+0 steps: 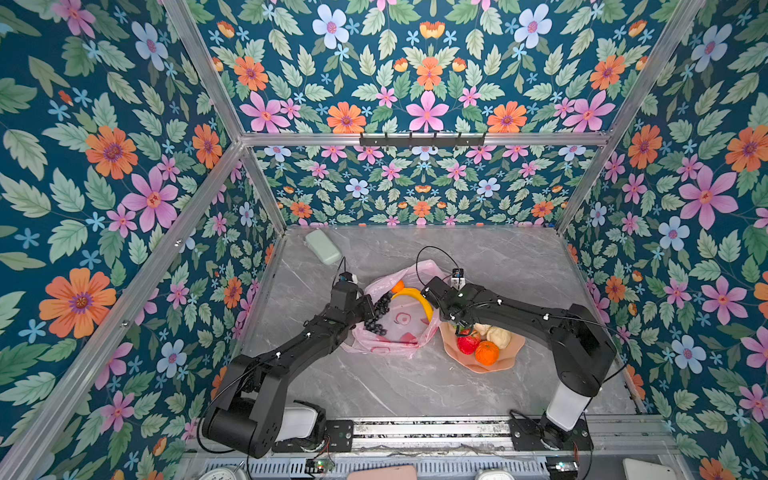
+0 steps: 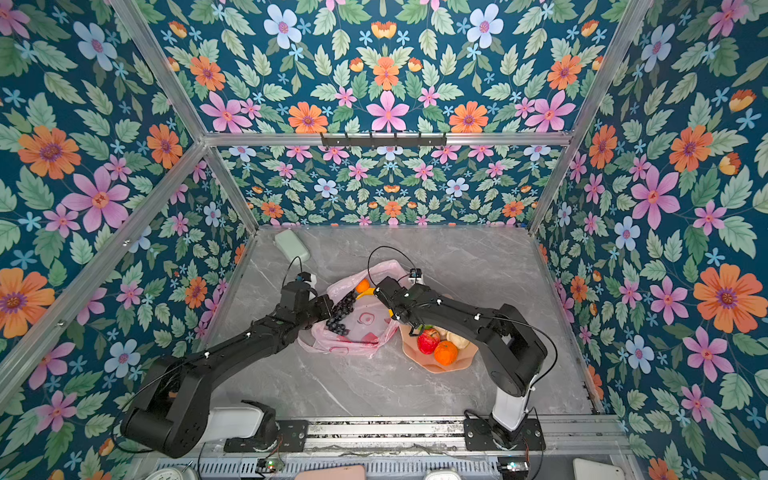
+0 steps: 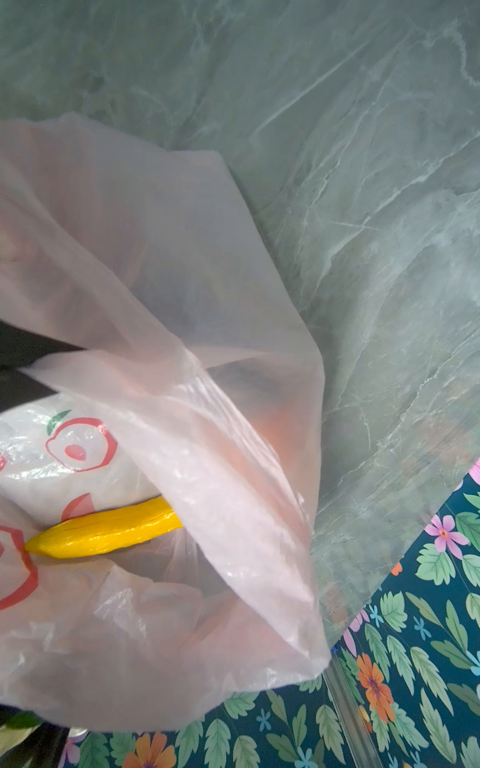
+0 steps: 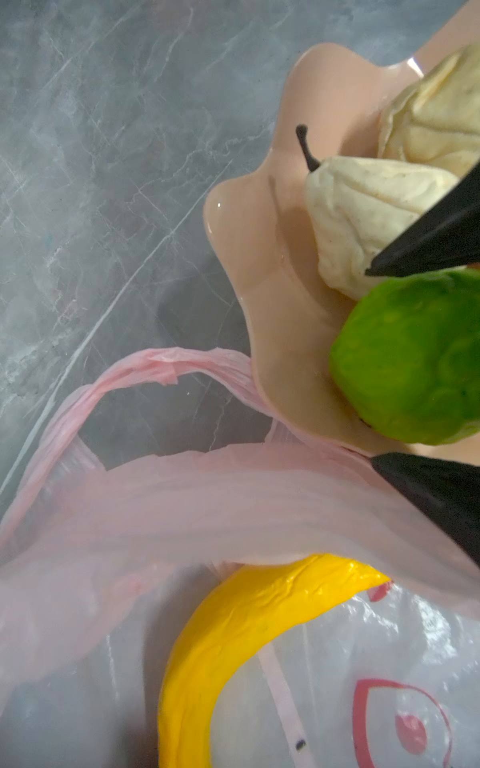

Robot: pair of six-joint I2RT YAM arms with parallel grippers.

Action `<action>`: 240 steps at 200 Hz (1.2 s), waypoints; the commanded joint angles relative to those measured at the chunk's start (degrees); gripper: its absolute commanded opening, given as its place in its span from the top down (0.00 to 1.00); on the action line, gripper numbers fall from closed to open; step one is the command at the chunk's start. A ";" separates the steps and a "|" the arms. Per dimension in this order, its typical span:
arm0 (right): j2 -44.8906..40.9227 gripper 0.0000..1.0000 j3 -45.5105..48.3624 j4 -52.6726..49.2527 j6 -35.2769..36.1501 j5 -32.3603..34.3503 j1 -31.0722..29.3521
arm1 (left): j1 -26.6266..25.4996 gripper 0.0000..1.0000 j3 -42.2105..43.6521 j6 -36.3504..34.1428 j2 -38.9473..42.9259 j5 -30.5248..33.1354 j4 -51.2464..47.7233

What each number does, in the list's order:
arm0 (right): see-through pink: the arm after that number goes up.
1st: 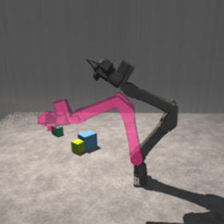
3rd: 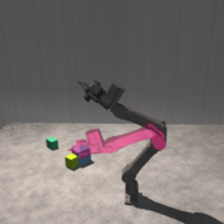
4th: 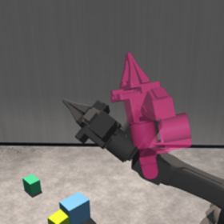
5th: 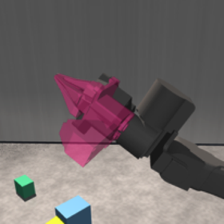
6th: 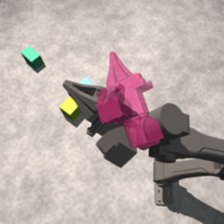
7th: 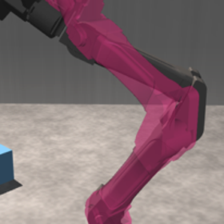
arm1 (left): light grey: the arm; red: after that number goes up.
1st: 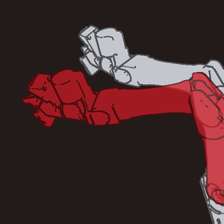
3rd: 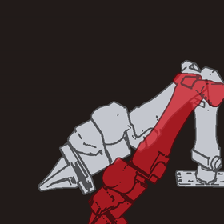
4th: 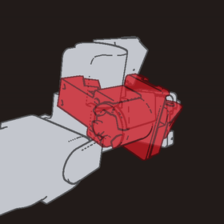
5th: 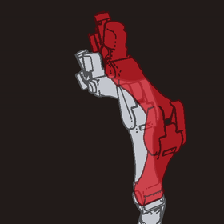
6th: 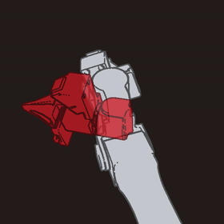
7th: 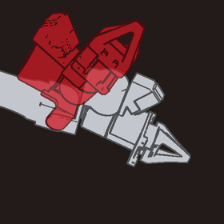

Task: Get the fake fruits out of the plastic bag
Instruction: 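Lower the green fruit into the peach bowl with the right gripper, then open the right gripper and release the green fruit in the bowl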

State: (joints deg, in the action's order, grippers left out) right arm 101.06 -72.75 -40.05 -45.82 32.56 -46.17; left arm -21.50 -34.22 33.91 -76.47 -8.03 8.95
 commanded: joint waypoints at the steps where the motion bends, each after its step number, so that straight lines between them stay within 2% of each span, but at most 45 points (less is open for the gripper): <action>1: -0.91 0.30 -0.76 -1.41 0.81 0.49 -0.13 | -0.04 1.00 -0.67 -0.69 0.32 -0.05 -0.73; 57: -4.95 0.31 -3.52 1.80 5.81 -3.67 -1.93 | -0.03 1.00 -0.66 -0.60 1.15 -0.05 -0.76; 79: -4.77 0.32 -4.84 7.04 12.34 -11.36 -2.16 | -0.04 1.00 -0.72 -0.52 1.95 0.12 -0.86; 99: -1.54 0.32 -8.39 9.37 18.86 -18.39 -2.08 | -0.04 1.00 -0.92 -0.42 2.59 0.39 -0.86; 120: 3.37 0.35 -13.14 8.64 23.31 -21.47 -1.60 | -0.06 1.00 -1.28 -0.20 3.03 1.22 -1.21; 151: 9.44 0.39 -17.39 11.06 24.00 -26.18 0.37 | 0.02 1.00 -1.51 0.75 3.59 2.41 -1.28; 192: 15.82 0.43 -21.68 16.85 28.87 -26.67 0.61 | 0.75 1.00 -3.65 4.43 3.47 -1.31 -1.88; 240: 20.49 0.43 -24.53 23.90 36.51 -25.97 0.73 | 1.36 1.00 -6.29 4.60 3.09 -0.87 -3.15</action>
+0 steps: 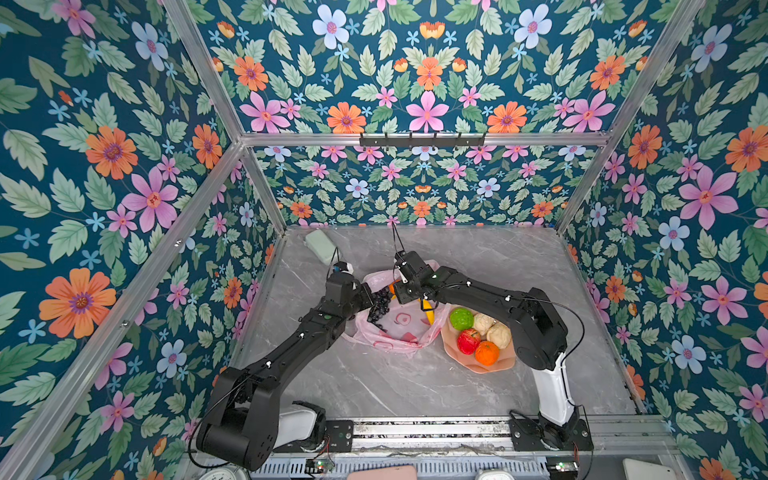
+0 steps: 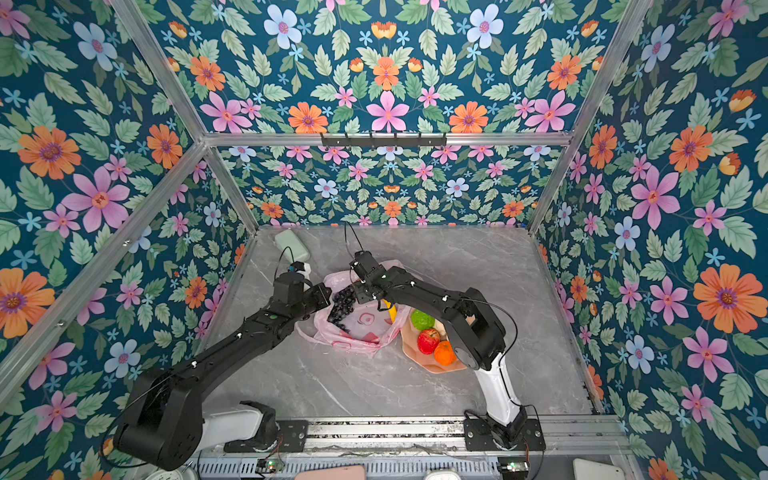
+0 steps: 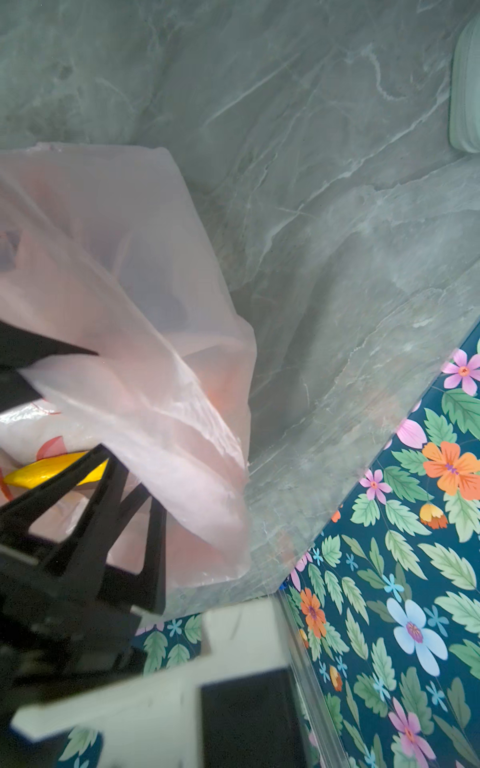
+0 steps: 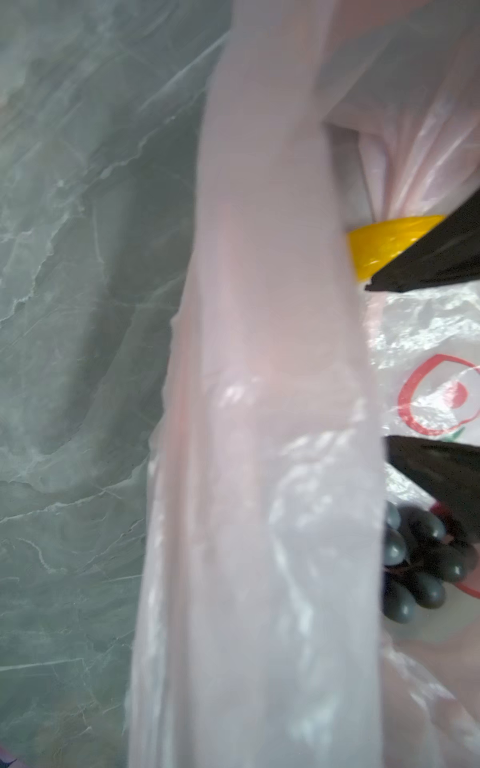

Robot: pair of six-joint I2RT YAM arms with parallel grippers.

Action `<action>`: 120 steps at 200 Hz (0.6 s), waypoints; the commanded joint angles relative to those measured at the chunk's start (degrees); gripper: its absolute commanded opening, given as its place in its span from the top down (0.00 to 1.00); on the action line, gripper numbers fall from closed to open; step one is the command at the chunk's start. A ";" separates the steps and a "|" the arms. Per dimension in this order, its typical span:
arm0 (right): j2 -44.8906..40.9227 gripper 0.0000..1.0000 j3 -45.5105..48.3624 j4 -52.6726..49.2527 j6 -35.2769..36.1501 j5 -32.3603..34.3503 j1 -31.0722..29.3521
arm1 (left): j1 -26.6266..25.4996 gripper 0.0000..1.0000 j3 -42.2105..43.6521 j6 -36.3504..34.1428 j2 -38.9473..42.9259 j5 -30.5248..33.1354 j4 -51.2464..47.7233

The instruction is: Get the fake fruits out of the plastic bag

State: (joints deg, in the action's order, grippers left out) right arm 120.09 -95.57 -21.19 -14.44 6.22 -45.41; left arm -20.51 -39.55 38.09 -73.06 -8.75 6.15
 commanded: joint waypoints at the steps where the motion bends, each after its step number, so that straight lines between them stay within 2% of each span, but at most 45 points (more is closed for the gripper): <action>1: 1.50 0.43 -1.76 5.07 5.17 0.37 -0.03 | 0.38 1.00 -0.96 0.46 -0.37 -0.18 -0.35; 75: 6.84 0.46 -6.71 8.97 8.01 0.98 -0.03 | 0.56 1.00 -1.35 1.46 -1.29 -2.40 1.23; 120: 9.73 0.51 -9.62 9.58 7.67 4.19 0.01 | 0.56 1.00 -1.23 1.68 -1.29 -3.28 1.56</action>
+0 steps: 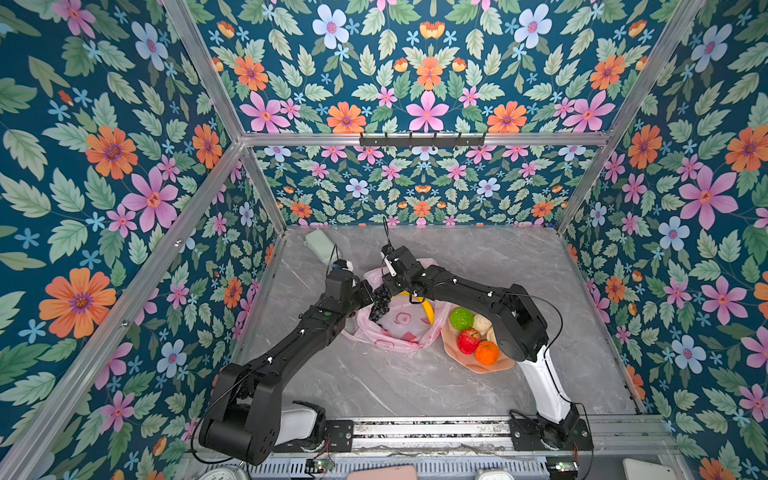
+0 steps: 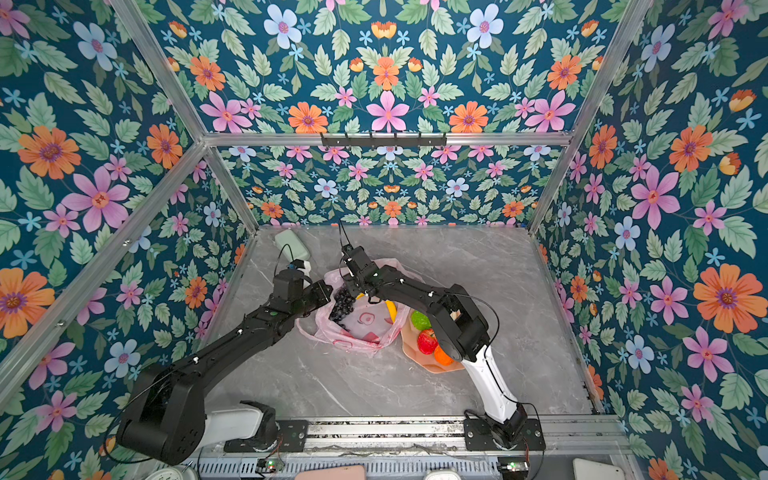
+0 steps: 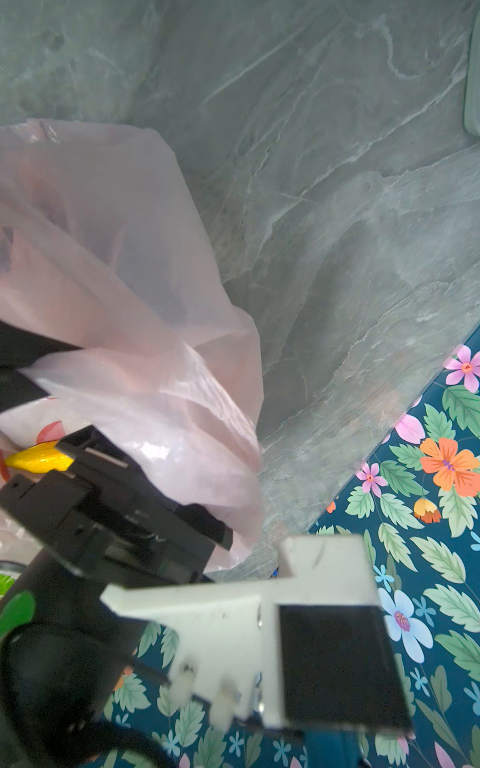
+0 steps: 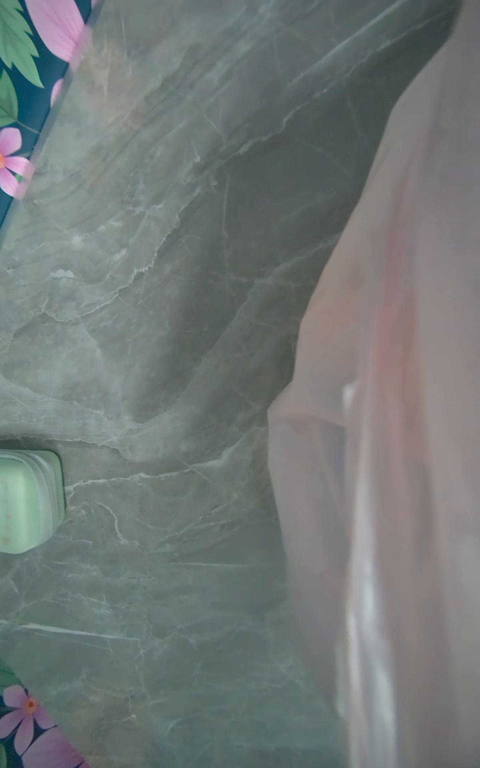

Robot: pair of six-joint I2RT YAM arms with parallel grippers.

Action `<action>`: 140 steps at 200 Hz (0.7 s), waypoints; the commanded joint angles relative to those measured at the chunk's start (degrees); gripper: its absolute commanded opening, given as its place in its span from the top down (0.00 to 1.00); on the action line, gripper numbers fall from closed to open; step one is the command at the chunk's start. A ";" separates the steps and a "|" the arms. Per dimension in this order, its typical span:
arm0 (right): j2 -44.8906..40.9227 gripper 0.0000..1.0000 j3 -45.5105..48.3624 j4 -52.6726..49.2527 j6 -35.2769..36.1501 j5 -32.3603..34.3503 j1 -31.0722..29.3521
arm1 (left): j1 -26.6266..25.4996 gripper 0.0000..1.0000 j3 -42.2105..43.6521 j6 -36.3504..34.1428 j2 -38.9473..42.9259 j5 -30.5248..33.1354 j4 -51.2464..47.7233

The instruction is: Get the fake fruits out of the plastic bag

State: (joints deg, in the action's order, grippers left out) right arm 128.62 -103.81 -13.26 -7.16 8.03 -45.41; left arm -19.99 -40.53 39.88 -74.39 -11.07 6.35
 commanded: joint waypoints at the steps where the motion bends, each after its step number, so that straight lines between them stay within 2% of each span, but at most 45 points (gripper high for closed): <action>1: 1.29 0.51 -1.48 1.65 0.39 2.36 0.03 | 0.03 1.00 -0.29 -0.09 0.04 -1.01 1.37; 92: 6.62 0.63 -7.65 0.62 -1.18 4.00 -0.03 | 0.02 1.00 0.27 -0.05 0.73 -2.46 0.86; 140: 6.63 0.78 -7.79 0.33 -1.72 3.48 -0.10 | 0.02 1.00 0.53 -0.06 1.09 -2.03 0.51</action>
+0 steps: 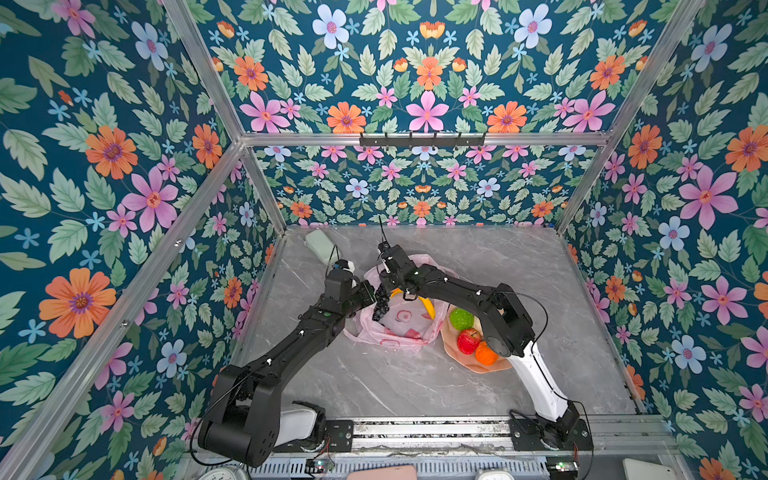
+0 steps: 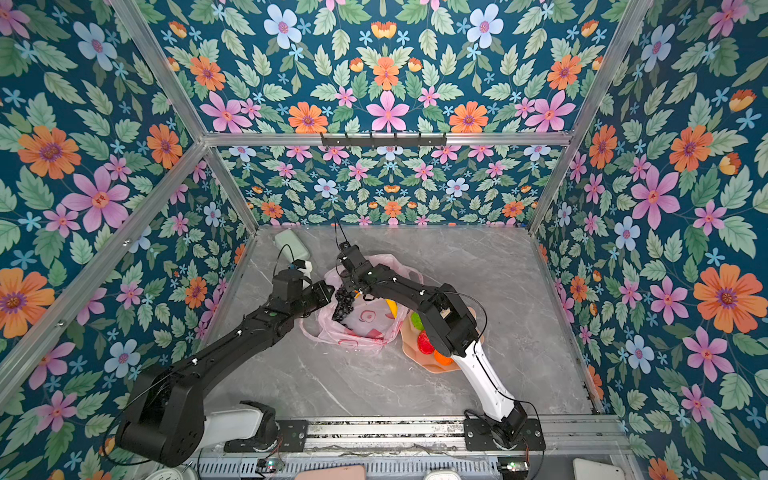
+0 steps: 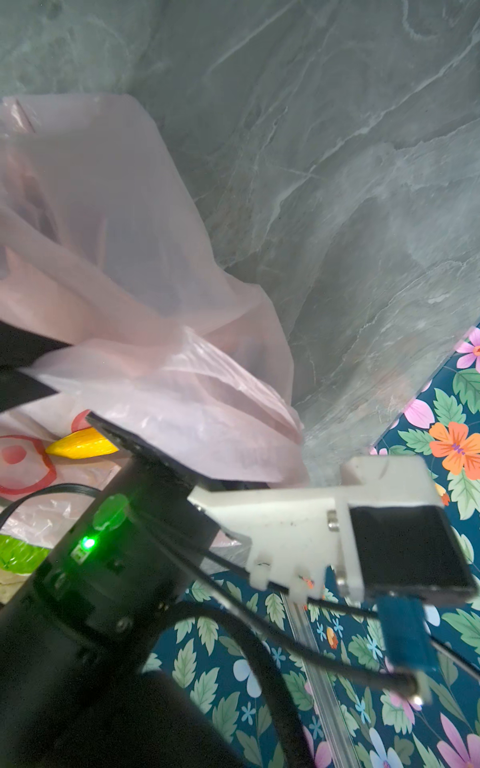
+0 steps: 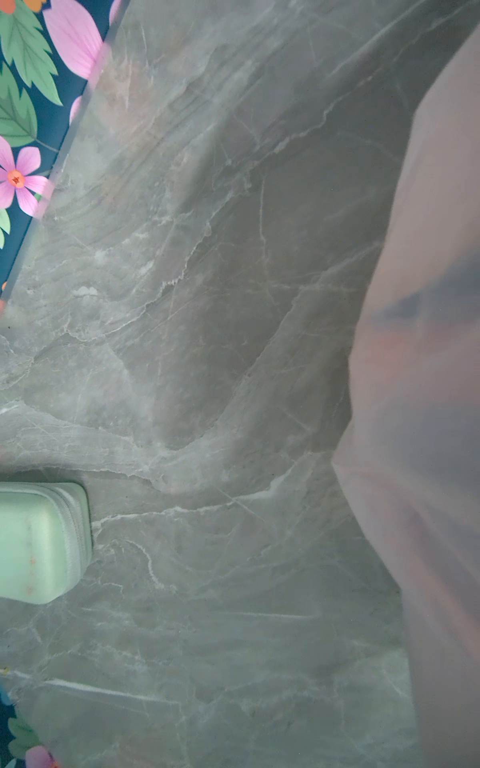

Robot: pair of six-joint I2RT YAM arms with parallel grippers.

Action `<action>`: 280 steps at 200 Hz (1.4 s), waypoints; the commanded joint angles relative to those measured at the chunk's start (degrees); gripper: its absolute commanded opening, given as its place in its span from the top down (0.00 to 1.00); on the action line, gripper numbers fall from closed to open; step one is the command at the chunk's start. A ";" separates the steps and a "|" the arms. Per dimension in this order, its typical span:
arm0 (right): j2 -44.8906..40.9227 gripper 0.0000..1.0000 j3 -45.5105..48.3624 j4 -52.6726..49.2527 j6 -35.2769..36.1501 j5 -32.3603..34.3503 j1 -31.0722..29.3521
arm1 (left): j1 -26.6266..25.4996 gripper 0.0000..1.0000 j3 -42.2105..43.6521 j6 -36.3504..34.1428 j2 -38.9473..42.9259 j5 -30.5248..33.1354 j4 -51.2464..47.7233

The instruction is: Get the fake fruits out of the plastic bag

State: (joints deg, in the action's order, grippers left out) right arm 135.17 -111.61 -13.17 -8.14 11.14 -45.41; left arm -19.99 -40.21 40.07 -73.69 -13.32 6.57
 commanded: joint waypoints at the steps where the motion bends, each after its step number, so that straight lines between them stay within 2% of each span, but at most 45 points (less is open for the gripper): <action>1: -0.01 0.78 0.04 0.29 -0.74 0.38 -0.06 | 0.03 1.00 0.21 -0.26 0.39 0.22 0.29; 79: -3.85 0.98 5.01 2.74 -2.09 -0.76 0.01 | 0.03 1.00 0.37 -0.18 0.40 0.80 0.29; 123: -8.84 1.00 10.35 4.37 -3.60 -1.68 -0.03 | -0.04 1.00 0.49 0.22 0.48 1.72 0.03; 168: -19.09 1.00 21.32 7.48 -6.27 -3.78 -0.28 | 0.09 1.00 0.74 0.82 0.35 2.16 0.45; 239: -39.19 1.00 37.92 5.70 -8.09 0.86 -2.47 | 0.12 1.00 0.87 0.68 0.30 2.17 -0.33; 280: -52.36 1.00 46.36 1.45 -8.54 6.96 -4.03 | 0.12 1.00 1.02 0.54 0.39 2.86 -0.65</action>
State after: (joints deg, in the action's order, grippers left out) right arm 87.22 -68.40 -8.88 -15.57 13.39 -48.93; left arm -19.99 -39.16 40.71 -73.54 -11.42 5.96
